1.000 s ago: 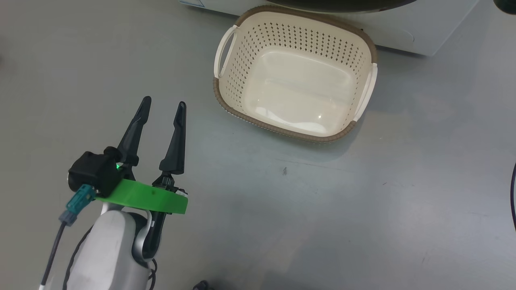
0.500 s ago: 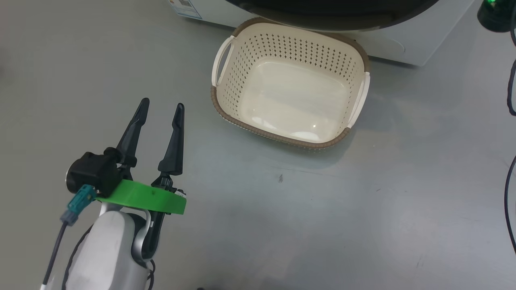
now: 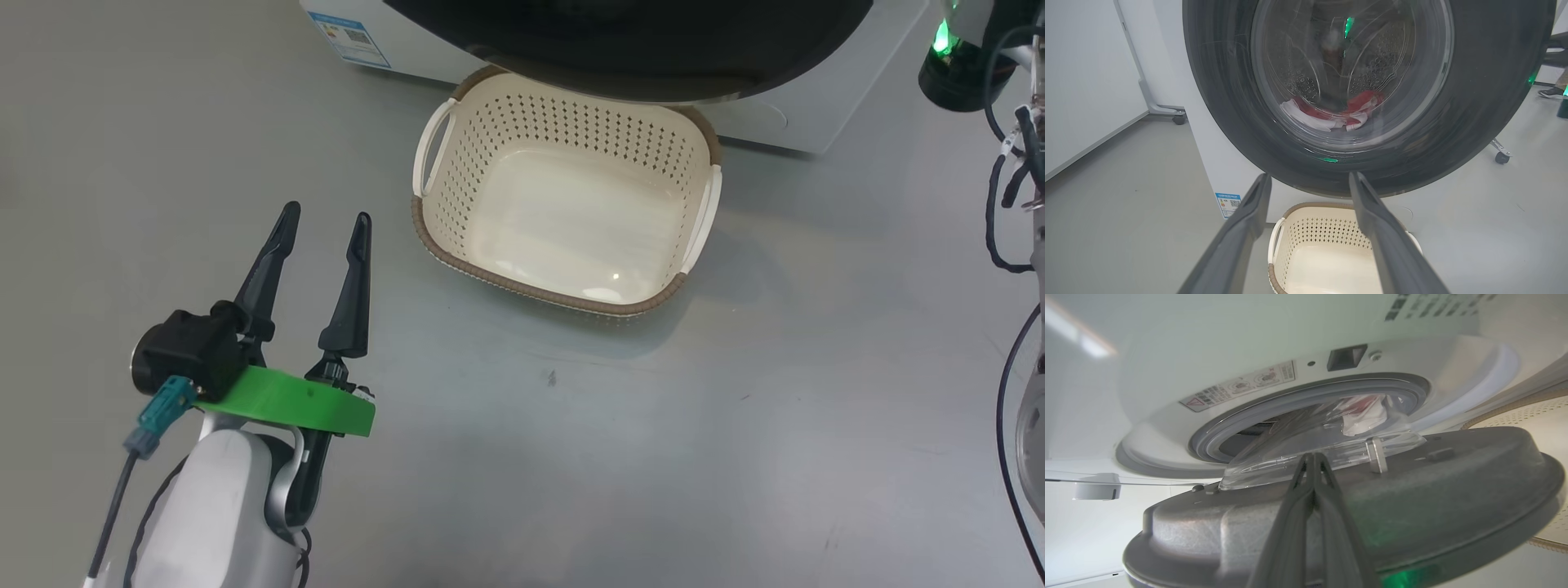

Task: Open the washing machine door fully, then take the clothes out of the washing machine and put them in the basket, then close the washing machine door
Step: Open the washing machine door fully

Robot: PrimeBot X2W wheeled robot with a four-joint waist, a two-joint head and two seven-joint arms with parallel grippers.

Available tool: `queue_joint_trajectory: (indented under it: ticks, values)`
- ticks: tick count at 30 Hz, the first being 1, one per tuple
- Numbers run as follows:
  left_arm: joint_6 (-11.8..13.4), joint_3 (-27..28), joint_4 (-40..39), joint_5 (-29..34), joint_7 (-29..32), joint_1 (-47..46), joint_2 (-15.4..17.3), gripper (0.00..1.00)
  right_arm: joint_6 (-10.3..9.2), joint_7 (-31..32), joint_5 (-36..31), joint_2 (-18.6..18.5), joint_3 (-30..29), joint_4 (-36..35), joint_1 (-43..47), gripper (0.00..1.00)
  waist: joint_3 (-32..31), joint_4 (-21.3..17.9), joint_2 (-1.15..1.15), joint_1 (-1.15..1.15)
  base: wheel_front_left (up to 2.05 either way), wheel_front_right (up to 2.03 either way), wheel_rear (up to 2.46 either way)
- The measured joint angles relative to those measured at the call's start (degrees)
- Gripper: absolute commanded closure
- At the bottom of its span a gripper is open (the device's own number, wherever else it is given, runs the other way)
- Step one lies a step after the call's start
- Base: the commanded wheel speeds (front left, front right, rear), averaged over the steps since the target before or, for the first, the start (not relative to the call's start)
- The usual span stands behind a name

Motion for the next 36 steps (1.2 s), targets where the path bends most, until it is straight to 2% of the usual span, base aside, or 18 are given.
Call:
queue_joint_trajectory:
  ticks: [36]
  values:
    - [0.0,1.18,0.47,2.65,0.0,3.62,0.05,0.0,0.14,4.34,1.88,3.19,1.51,0.01,9.29,1.0,-6.07,-3.38,0.0,0.0,0.0,0.0,0.0]
